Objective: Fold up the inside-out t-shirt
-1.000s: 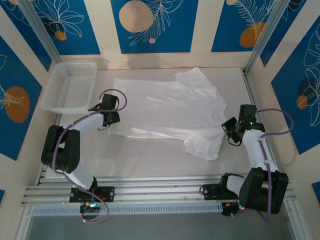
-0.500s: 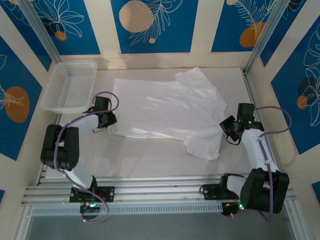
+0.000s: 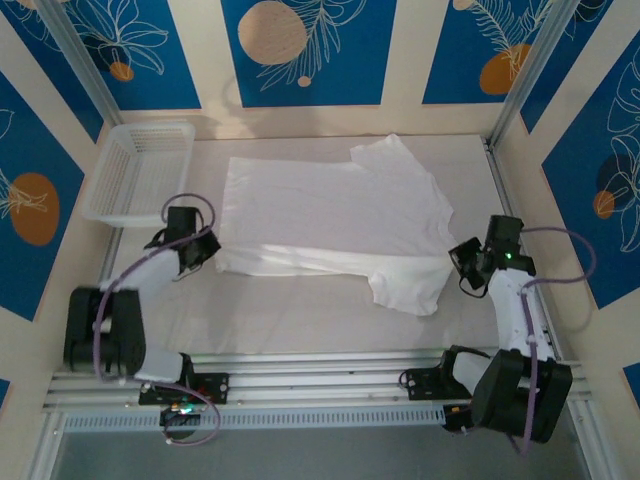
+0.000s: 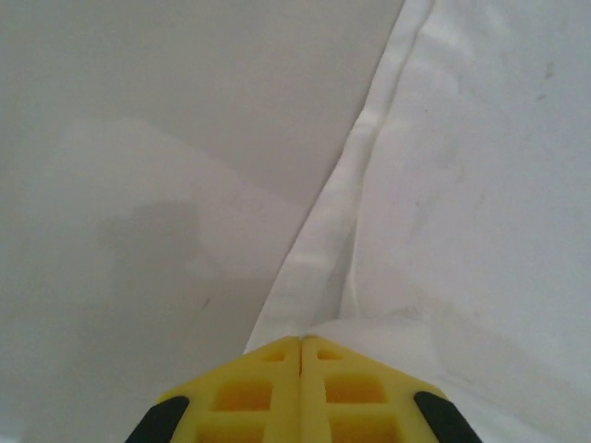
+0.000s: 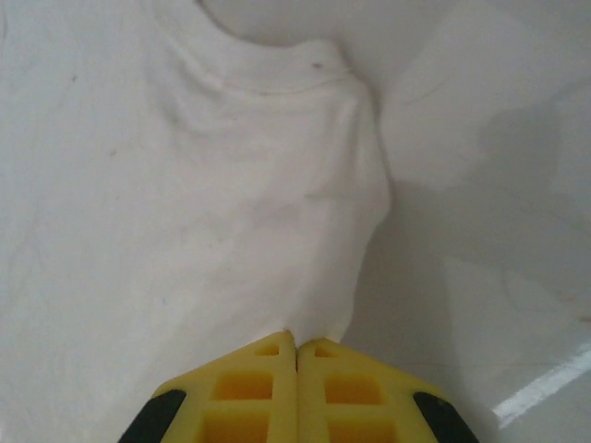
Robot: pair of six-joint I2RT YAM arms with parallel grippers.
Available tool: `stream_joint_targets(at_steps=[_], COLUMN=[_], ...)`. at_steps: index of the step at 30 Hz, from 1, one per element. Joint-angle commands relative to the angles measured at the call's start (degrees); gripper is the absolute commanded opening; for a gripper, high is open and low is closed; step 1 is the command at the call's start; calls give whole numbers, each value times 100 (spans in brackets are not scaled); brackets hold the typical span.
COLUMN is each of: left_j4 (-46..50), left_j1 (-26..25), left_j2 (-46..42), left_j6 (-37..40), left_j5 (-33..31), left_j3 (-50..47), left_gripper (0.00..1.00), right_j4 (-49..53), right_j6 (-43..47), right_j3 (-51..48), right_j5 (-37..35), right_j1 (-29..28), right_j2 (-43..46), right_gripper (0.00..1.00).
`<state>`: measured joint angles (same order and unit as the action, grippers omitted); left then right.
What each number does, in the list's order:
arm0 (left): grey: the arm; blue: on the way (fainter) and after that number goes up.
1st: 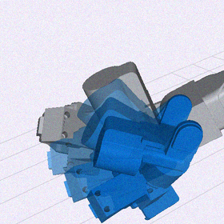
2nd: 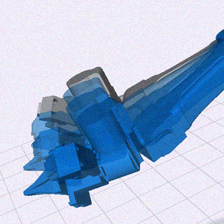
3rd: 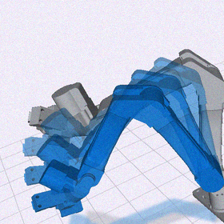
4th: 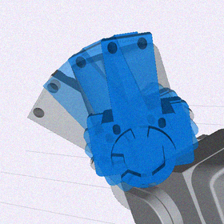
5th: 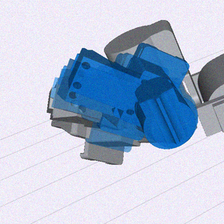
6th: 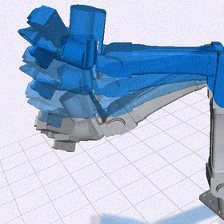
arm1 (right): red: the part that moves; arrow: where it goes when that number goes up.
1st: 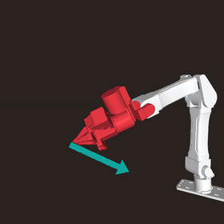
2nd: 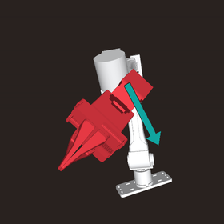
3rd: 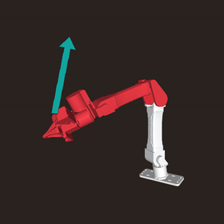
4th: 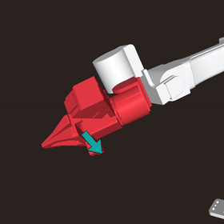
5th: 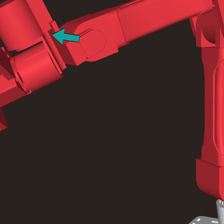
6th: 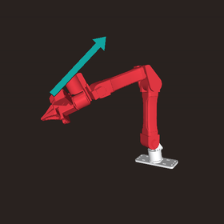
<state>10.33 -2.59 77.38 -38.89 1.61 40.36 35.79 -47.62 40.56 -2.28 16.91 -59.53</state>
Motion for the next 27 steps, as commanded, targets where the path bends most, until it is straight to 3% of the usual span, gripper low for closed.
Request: stream_joint_targets(at_steps=[1, 7, 13, 15, 20, 27], left_j4=[664, 1760, 2564, 2669, 2412, 1965], left_j1=[83, 74, 74, 74, 74, 70], left_j2=[-1017, -2896, -4020, -4058, -3859, -2688], left_j6=[-414, -700, -795, -807, -797, -509], left_j5=[426, 534, 646, 604, 464, 121], left_j3=[-495, -1709, -2323, -2348, -1994, -835], left_gripper=[0, 0, 0, 0, 0, 0], right_j4=[213, 539, 817, 854, 503, -124], right_j6=[-80, -61, -315, -367, -284, -159], right_j3=[-193, -455, -686, -746, -668, 64], right_j5=[298, 192, -149, -213, 421, 621], right_j1=[127, 177, 216, 242, 239, 87], right_j2=[211, 565, 1089, 1266, 1177, 276], right_gripper=[0, 0, 0, 0, 0, 0])
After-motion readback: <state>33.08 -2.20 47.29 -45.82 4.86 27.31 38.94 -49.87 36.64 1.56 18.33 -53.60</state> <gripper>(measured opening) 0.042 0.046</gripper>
